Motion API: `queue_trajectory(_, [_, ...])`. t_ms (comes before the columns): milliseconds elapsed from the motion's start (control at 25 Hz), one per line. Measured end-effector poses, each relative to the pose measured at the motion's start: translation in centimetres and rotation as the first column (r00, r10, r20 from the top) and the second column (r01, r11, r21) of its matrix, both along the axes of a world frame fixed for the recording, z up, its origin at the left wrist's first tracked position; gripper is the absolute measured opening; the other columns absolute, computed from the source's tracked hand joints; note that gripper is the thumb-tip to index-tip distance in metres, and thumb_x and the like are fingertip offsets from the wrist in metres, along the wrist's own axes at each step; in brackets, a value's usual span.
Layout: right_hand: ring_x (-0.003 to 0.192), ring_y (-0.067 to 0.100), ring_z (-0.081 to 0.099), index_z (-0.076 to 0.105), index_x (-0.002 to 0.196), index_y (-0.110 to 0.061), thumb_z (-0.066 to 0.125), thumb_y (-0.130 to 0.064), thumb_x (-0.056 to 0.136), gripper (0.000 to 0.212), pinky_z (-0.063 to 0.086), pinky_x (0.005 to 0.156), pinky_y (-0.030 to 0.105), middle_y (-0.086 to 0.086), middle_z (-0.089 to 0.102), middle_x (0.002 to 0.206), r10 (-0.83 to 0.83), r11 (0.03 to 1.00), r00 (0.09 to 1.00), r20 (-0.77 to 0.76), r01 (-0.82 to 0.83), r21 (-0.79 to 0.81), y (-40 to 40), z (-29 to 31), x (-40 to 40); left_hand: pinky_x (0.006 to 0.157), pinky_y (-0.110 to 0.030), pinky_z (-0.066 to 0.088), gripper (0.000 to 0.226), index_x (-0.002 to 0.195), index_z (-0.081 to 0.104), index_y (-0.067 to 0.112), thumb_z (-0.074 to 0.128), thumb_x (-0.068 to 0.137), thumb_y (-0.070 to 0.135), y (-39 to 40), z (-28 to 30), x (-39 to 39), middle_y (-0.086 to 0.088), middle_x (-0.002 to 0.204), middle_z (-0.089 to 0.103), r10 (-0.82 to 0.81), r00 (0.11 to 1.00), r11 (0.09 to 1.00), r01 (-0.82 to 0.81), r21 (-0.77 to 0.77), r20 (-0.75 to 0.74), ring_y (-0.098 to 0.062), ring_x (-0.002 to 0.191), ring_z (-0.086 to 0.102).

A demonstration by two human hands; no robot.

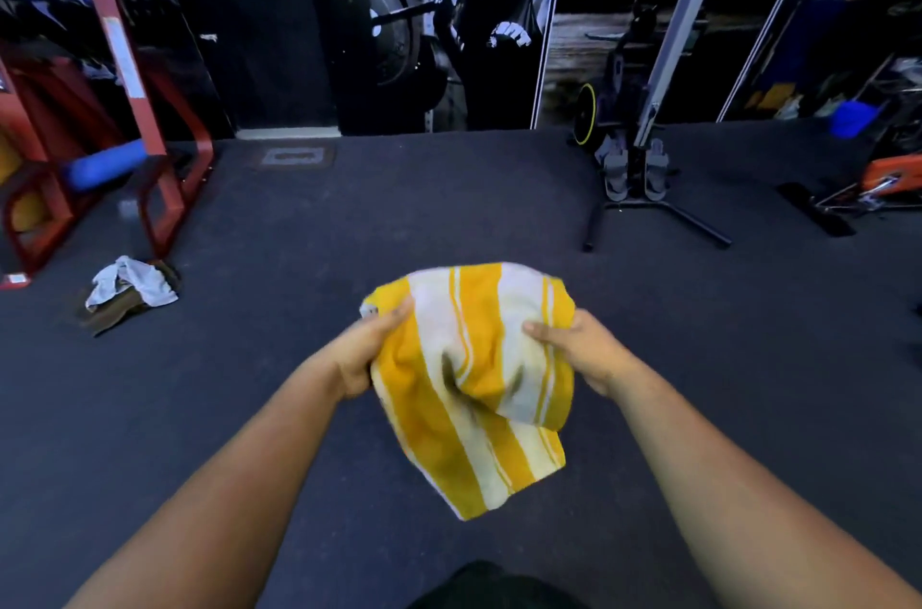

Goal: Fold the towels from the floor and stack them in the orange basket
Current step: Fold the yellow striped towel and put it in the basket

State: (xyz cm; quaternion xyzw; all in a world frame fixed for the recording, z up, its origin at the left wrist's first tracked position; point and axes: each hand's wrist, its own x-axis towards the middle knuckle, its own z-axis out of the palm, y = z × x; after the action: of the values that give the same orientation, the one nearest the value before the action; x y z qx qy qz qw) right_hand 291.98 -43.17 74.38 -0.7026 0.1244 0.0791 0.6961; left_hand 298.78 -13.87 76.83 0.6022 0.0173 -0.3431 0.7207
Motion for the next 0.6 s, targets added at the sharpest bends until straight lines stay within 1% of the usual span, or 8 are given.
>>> queue_trajectory(80, [0.095, 0.032, 0.073, 0.074, 0.106, -0.002, 0.069, -0.008, 0.094, 0.014, 0.062, 0.086, 0.043, 0.019, 0.076, 0.108, -0.188, 0.979, 0.981, 0.055, 0.182, 0.094, -0.1, 0.9, 0.6, 0.084, -0.041, 0.062, 0.065, 0.128, 0.067, 0.004, 0.092, 0.070, 0.022, 0.8, -1.0, -1.3, -0.022, 0.124, 0.071, -0.136, 0.989, 0.986, 0.129, 0.103, 0.061, -0.031, 0.106, 0.074])
queue_trajectory(160, [0.093, 0.033, 0.073, 0.071, 0.110, -0.002, 0.068, -0.012, 0.095, 0.019, 0.063, 0.080, 0.041, 0.021, 0.076, 0.106, -0.305, 0.908, 0.952, 0.042, 0.277, 0.315, -1.3, 1.8, 1.0, 0.080, -0.041, 0.063, 0.046, 0.122, 0.069, 0.000, 0.083, 0.079, 0.010, 0.9, -0.2, -0.1, -0.025, 0.121, 0.071, 0.016, 0.995, 1.000, -0.017, 0.010, 0.101, -0.030, 0.098, 0.075])
queue_trajectory(200, [0.096, 0.032, 0.073, 0.069, 0.116, -0.004, 0.068, -0.018, 0.094, 0.026, 0.062, 0.083, 0.042, 0.020, 0.076, 0.109, -0.295, 0.876, 0.955, 0.024, 0.261, 0.405, -2.1, 1.9, 0.9, 0.080, -0.042, 0.063, 0.039, 0.120, 0.069, 0.001, 0.078, 0.084, 0.015, 0.8, 0.4, 0.7, -0.023, 0.118, 0.073, 0.104, 0.990, 0.994, -0.101, -0.037, 0.093, -0.029, 0.096, 0.075])
queue_trajectory(240, [0.099, 0.030, 0.074, 0.068, 0.121, -0.005, 0.069, -0.023, 0.093, 0.033, 0.062, 0.085, 0.043, 0.018, 0.075, 0.112, -0.226, 0.895, 0.974, -0.001, 0.208, 0.394, -2.8, 2.1, 0.5, 0.082, -0.043, 0.063, 0.036, 0.117, 0.069, 0.003, 0.075, 0.089, 0.024, 0.7, 0.7, 1.4, -0.020, 0.114, 0.075, 0.147, 0.985, 0.989, -0.147, -0.015, 0.091, -0.029, 0.096, 0.076])
queue_trajectory(360, [0.096, 0.022, 0.076, 0.072, 0.119, -0.006, 0.076, -0.019, 0.089, 0.033, 0.061, 0.076, 0.032, 0.014, 0.076, 0.113, 0.015, 0.999, 0.990, -0.141, -0.020, -0.034, -3.8, 1.8, -0.4, 0.089, -0.047, 0.061, 0.041, 0.110, 0.073, 0.006, 0.075, 0.091, 0.042, 0.4, -0.3, 1.9, -0.011, 0.099, 0.079, 0.036, 0.983, 0.933, -0.097, 0.346, 0.177, -0.029, 0.099, 0.075])
queue_trajectory(400, [0.092, 0.022, 0.077, 0.073, 0.115, -0.005, 0.078, -0.018, 0.088, 0.030, 0.060, 0.072, 0.030, 0.015, 0.077, 0.110, -0.023, 0.994, 0.991, -0.134, 0.009, -0.108, -3.9, 1.5, -0.2, 0.089, -0.045, 0.061, 0.041, 0.105, 0.074, 0.006, 0.077, 0.089, 0.044, 0.4, -0.5, 2.2, -0.010, 0.097, 0.079, 0.046, 0.977, 0.905, -0.129, 0.405, 0.209, -0.030, 0.098, 0.075])
queue_trajectory(480, [0.086, 0.022, 0.077, 0.075, 0.106, -0.001, 0.083, -0.020, 0.084, 0.030, 0.059, 0.068, 0.028, 0.016, 0.078, 0.102, -0.206, 0.975, 0.976, -0.074, 0.198, -0.104, -3.6, 1.5, 0.6, 0.083, -0.042, 0.060, 0.047, 0.098, 0.071, 0.003, 0.080, 0.085, 0.048, 0.5, 0.1, 3.6, -0.010, 0.097, 0.076, 0.154, 0.956, 0.872, -0.250, 0.422, 0.250, -0.030, 0.093, 0.072])
queue_trajectory(600, [0.064, 0.016, 0.073, 0.074, 0.092, -0.001, 0.087, -0.027, 0.081, 0.031, 0.054, 0.057, 0.023, 0.008, 0.078, 0.083, -0.330, 0.921, 0.944, -0.018, 0.318, -0.224, -3.8, 2.2, 2.2, 0.086, -0.044, 0.057, 0.059, 0.114, 0.065, 0.002, 0.073, 0.089, 0.055, 0.3, 1.8, 6.0, -0.013, 0.112, 0.068, 0.115, 0.935, 0.774, -0.297, 0.560, 0.336, -0.032, 0.105, 0.066])
